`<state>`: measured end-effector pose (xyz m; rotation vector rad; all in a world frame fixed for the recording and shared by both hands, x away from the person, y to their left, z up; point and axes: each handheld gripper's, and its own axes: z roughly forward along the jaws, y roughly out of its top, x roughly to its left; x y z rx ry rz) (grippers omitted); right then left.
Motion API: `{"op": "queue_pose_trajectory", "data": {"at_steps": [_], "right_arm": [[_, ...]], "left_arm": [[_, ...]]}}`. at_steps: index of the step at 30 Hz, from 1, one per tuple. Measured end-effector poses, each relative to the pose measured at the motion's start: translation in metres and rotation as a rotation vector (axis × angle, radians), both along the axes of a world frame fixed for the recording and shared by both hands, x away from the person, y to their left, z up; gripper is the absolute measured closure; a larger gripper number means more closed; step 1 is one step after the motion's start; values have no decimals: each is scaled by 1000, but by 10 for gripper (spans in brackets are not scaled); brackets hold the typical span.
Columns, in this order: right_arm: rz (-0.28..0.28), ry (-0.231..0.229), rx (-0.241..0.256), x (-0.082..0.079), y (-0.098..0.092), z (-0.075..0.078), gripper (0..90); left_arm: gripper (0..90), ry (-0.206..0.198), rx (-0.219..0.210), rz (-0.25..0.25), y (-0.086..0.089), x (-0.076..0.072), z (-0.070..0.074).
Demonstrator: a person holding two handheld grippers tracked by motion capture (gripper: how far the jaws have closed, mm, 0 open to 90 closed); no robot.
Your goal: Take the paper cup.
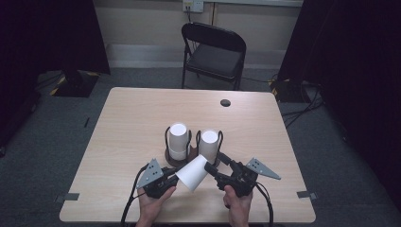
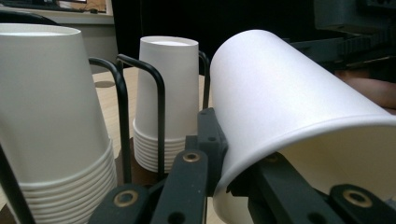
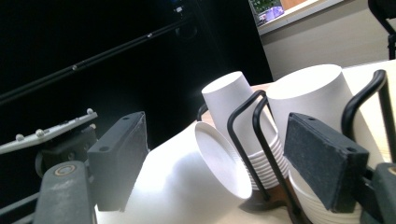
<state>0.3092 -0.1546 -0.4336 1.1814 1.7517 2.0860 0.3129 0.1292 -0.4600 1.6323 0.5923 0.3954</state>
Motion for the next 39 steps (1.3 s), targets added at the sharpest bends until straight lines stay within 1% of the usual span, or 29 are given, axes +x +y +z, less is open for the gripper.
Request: {"op": "queue_pose_trajectory", "data": {"at_steps": [3,4,6,8,9,11,13,14,15,16,17,18,19,20,22,24,25,27,28,30,31,32,33,34,35,36,37,39], "right_arm": [[-25,-14,-22,-2,-1,-1,202],[-25,-14,-22,-2,-1,-1,202],[-31,-22,-34,-3,-2,-3,184],[-27,-30,-43,-4,-3,-3,173],[-27,-30,-43,-4,-3,-3,173],[-39,-37,-64,-7,-4,-2,155],[-54,-42,-78,-10,-4,-2,141],[-54,-42,-78,-10,-4,-2,141],[-60,-48,-99,-12,-4,-2,132],[-78,-49,-132,-13,-3,-2,132],[-78,-49,-132,-13,-3,-2,132],[-87,-50,-180,-14,-1,-2,134],[-80,-47,-186,-14,-1,-3,136],[-76,-51,-197,-14,0,-3,138],[-83,-55,-231,-16,2,-4,141],[-103,-73,-264,-18,4,-5,155],[-103,-83,-272,-19,4,-6,152],[-93,-89,-278,-21,3,-6,138],[-89,-90,-280,-22,3,-7,137],[-81,-97,-286,-22,3,-7,136],[-76,-102,-290,-23,2,-8,136],[-72,-103,-300,-24,1,-8,135],[-69,-105,-311,-25,1,-9,135],[-69,-107,-316,-26,2,-9,135],[-69,-107,-316,-26,2,-9,135],[-61,-111,-334,-27,2,-11,141],[-64,-115,-347,-29,3,-12,159],[-65,-128,-368,-30,4,-13,174]], "left_arm": [[871,2,20,0,2,1,3],[870,2,20,0,2,1,3],[870,-25,54,-8,2,-1,8],[871,-31,73,-7,2,-2,12],[871,-31,73,-7,2,-2,12],[871,-26,85,1,3,-1,15],[871,-9,91,9,5,-1,17],[871,-9,91,9,5,-1,17],[871,12,101,14,6,0,19],[871,23,108,12,7,1,19],[871,23,108,12,7,1,19],[870,33,113,11,7,2,20],[871,44,118,11,8,3,20],[870,66,128,10,8,4,20],[871,75,127,7,9,6,22],[870,76,130,12,10,7,25],[871,80,137,11,10,8,27],[871,82,141,6,9,9,29],[871,89,153,1,8,10,34],[871,93,156,-5,7,10,36],[871,96,165,-10,6,11,38],[871,108,176,-15,6,12,40],[871,128,184,-26,4,14,43],[871,138,188,-15,4,15,44],[872,138,188,-15,4,15,44],[872,162,201,-28,3,17,46],[873,167,222,-45,3,19,47],[873,189,263,-45,0,20,47]]}}
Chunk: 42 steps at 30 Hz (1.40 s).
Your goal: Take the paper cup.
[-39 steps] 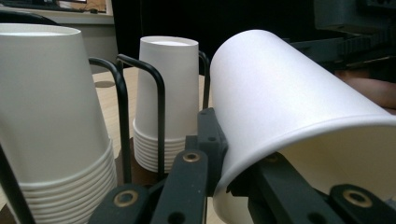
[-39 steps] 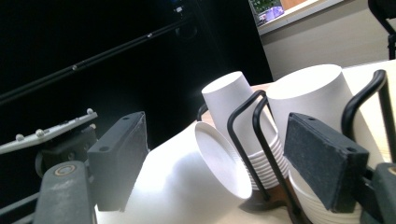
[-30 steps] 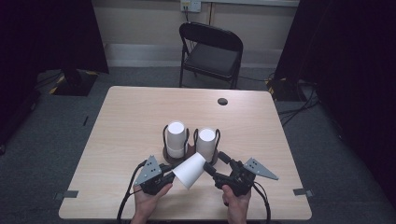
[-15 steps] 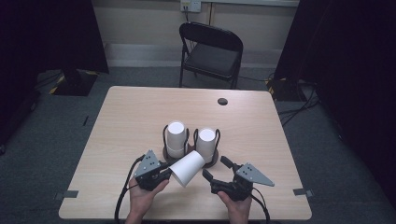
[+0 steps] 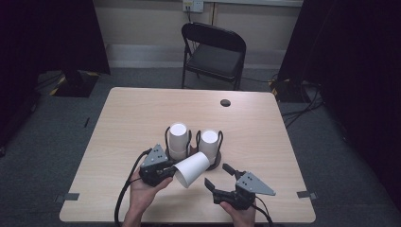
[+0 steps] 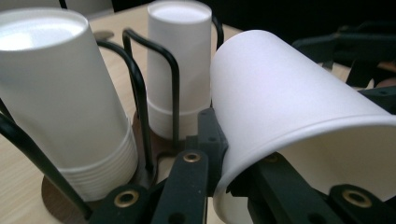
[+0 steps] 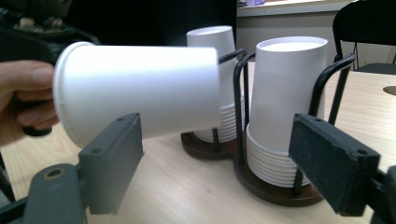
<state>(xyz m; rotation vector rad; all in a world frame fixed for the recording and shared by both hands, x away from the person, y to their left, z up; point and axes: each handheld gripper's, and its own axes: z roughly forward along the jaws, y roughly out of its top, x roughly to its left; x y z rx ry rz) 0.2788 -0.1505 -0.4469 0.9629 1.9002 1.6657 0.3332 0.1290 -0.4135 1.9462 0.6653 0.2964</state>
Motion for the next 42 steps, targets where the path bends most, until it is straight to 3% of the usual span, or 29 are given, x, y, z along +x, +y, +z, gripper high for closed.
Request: {"op": "queue_pose_trajectory", "data": {"at_steps": [7,11,12,15,16,18,19,20,24,25,27,32,36,42], "right_arm": [[40,9,-78,-1,7,-4,205],[57,-32,-113,-3,10,-5,214],[52,-37,-121,-3,10,-5,200],[50,-58,-151,-5,12,-5,197],[50,-74,-185,-6,14,-5,188],[55,-81,-204,-7,15,-5,195],[50,-95,-245,-10,17,-6,194],[50,-104,-267,-11,18,-8,191],[63,-113,-293,-13,20,-13,167],[62,-108,-315,-14,23,-15,164],[73,-107,-338,-14,26,-16,173],[105,-112,-386,-14,32,-18,168],[101,-132,-412,-14,36,-19,140],[123,-175,-481,-14,42,-18,133]], "left_arm": [[875,63,64,-6,-5,2,9],[874,82,102,-15,-7,3,16],[874,108,112,-16,-9,5,18],[874,133,121,-40,-11,7,17],[874,156,156,-40,-14,10,16],[874,175,166,-47,-15,11,16],[873,203,180,-63,-18,13,14],[873,205,210,-66,-19,14,13],[873,243,231,-90,-25,15,12],[874,262,277,-104,-28,16,12],[875,272,314,-113,-30,17,13],[875,283,343,-129,-32,20,14],[875,295,341,-135,-35,20,14],[875,318,401,-167,-38,24,14]]}}
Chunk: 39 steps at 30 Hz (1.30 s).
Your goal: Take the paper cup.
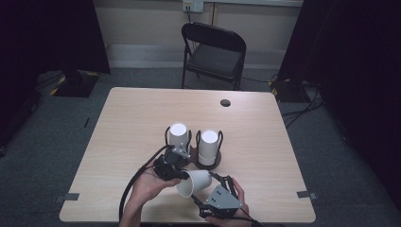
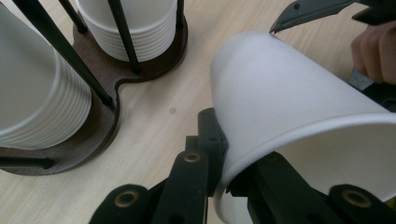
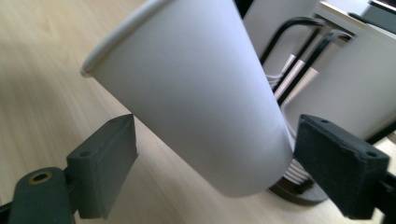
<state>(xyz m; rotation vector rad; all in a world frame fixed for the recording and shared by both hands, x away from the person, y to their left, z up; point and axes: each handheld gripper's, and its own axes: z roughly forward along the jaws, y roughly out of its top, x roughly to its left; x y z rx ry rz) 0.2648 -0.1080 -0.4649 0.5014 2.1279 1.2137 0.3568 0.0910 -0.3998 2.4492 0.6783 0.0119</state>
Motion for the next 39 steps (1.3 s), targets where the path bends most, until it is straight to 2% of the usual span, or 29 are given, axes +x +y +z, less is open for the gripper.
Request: {"op": "queue_pose_trajectory", "data": {"at_steps": [4,6,10,11,17,18,20,25,26,27,32,34,37,39], "right_arm": [[11,-21,-33,2,7,0,97],[26,-16,-24,2,10,0,128],[23,-21,-19,5,13,0,134],[22,-21,-14,5,13,1,135],[42,-43,-27,6,19,4,139],[44,-42,-28,6,20,5,139],[48,-47,-31,6,23,6,139],[67,-61,-14,4,25,7,184],[63,-86,1,2,26,8,194],[63,-100,-8,2,27,8,193],[62,-93,-12,4,30,9,193],[64,-94,-14,5,30,9,193],[56,-98,-12,5,29,8,213],[55,-95,-2,5,28,9,224]], "left_arm": [[875,12,-2,-16,-4,1,0],[880,24,-26,-30,-7,0,0],[881,11,-15,-23,-9,0,1],[882,13,-31,-10,-9,-1,2],[882,15,-25,-32,-16,-2,3],[882,16,-14,-43,-18,-1,2],[882,27,-24,-38,-19,-1,1],[891,35,-14,-37,-19,0,-1],[886,43,-8,-51,-19,1,-3],[888,42,-12,-44,-18,1,-3],[886,54,-25,-35,-17,2,-4],[886,47,-20,-30,-17,1,-4],[886,51,-52,-21,-16,1,-6],[886,45,-55,-21,-15,1,-5]]}}
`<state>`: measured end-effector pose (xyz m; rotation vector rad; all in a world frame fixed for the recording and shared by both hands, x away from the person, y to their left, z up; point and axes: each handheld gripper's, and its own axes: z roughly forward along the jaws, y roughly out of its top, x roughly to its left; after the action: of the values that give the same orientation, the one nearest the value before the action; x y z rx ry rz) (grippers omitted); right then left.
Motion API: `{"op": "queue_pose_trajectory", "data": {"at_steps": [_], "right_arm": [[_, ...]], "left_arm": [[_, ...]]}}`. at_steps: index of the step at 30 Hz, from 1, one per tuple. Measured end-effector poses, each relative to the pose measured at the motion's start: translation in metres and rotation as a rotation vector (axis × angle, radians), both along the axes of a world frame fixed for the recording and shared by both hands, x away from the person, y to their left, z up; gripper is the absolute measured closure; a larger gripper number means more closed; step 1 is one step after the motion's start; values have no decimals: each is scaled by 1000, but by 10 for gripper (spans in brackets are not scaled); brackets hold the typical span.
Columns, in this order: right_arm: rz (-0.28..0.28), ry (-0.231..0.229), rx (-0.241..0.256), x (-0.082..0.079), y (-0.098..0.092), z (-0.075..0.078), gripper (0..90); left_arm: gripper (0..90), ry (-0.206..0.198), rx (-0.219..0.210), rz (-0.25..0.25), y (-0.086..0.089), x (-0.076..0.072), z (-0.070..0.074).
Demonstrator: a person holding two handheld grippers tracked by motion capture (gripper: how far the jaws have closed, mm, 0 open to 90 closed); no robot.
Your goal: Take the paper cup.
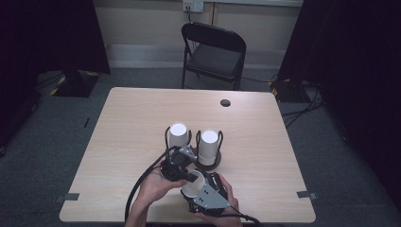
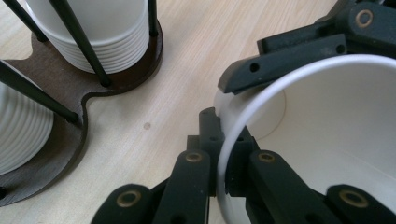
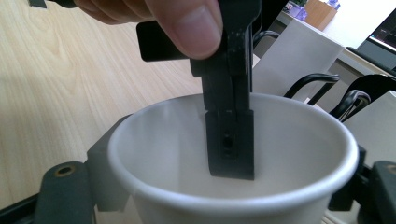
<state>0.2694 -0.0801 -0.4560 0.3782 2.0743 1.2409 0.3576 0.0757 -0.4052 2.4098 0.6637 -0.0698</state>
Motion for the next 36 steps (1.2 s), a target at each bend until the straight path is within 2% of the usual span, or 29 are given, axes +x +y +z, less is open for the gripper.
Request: {"op": "queue_pose_trajectory", "data": {"at_steps": [4,7,9,11,16,19,21,23,25,27,31,36], "right_arm": [[1,0,2,-1,0,0,232],[-4,-3,6,-1,1,-1,235],[-10,5,16,0,0,-2,240],[-17,12,30,1,-1,-2,241],[-39,1,61,0,-2,-1,248],[-52,7,85,1,-4,0,249],[-53,10,88,1,-4,0,249],[-64,15,96,2,-6,1,250],[-68,26,101,3,-7,0,250],[-73,36,104,5,-9,-1,250],[-93,42,117,6,-12,-1,251],[-100,43,119,6,-14,0,252]], "left_arm": [[885,-1,-5,-1,1,0,0],[878,-2,-16,16,2,-1,-2],[872,-4,-31,35,3,0,-3],[870,-4,-38,31,3,1,-3],[865,-13,-67,34,4,0,-3],[863,-32,-105,48,4,-1,-4],[864,-32,-104,50,5,-1,-3],[859,-37,-135,63,5,-1,-5],[851,-35,-134,65,6,-2,-6],[841,-42,-162,69,7,-3,-9],[823,-44,-185,80,6,-3,-11],[806,-70,-211,90,7,-5,-9]]}}
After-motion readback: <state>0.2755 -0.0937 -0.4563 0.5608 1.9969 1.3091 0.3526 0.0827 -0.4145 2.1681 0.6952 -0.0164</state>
